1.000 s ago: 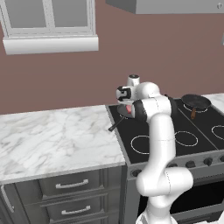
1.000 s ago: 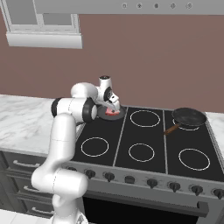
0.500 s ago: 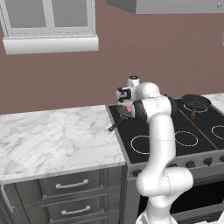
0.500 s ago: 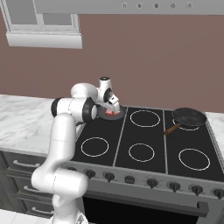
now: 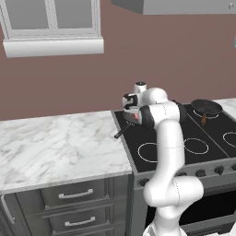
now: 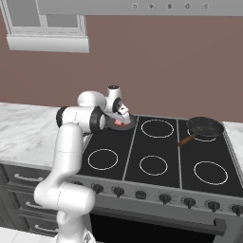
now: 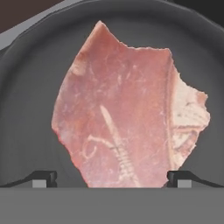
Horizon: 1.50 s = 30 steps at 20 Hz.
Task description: Place one of the steaks on the plate and the other in the bowl. Then place the bowl in the fridge.
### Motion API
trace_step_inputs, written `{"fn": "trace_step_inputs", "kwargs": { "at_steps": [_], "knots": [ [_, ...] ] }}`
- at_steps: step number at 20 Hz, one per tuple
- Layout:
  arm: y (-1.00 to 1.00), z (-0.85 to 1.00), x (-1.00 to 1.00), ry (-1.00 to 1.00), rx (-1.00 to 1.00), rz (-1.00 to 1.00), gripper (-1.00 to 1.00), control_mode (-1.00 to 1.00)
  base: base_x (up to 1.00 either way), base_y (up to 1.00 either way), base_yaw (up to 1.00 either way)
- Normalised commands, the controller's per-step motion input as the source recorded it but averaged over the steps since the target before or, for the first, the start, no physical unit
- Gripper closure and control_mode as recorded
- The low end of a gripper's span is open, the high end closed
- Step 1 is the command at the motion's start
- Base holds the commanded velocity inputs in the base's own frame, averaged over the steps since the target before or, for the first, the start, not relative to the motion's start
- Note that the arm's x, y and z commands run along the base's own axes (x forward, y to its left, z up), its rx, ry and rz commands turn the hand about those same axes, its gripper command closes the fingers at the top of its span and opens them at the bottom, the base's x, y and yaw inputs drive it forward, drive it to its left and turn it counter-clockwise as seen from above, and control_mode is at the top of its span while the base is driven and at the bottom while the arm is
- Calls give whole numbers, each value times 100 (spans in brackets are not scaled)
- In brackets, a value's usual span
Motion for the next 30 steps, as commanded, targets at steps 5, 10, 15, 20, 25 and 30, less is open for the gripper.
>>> {"fn": "trace_step_inputs", "kwargs": {
  "at_steps": [5,10,15,20,25,30],
  "knots": [
    [0,-8,0,0,0,0,-100,-100,0,0,0],
    [4,1,-16,0,0,0,-100,-100,0,0,0],
    [2,16,-23,0,0,0,-100,-100,0,0,0],
    [1,1,-8,0,0,-1,-100,-100,0,0,0],
    [0,-8,0,0,0,-3,-100,-100,0,0,0],
    [0,0,13,1,0,-1,-100,-100,0,0,0]
  ]
}}
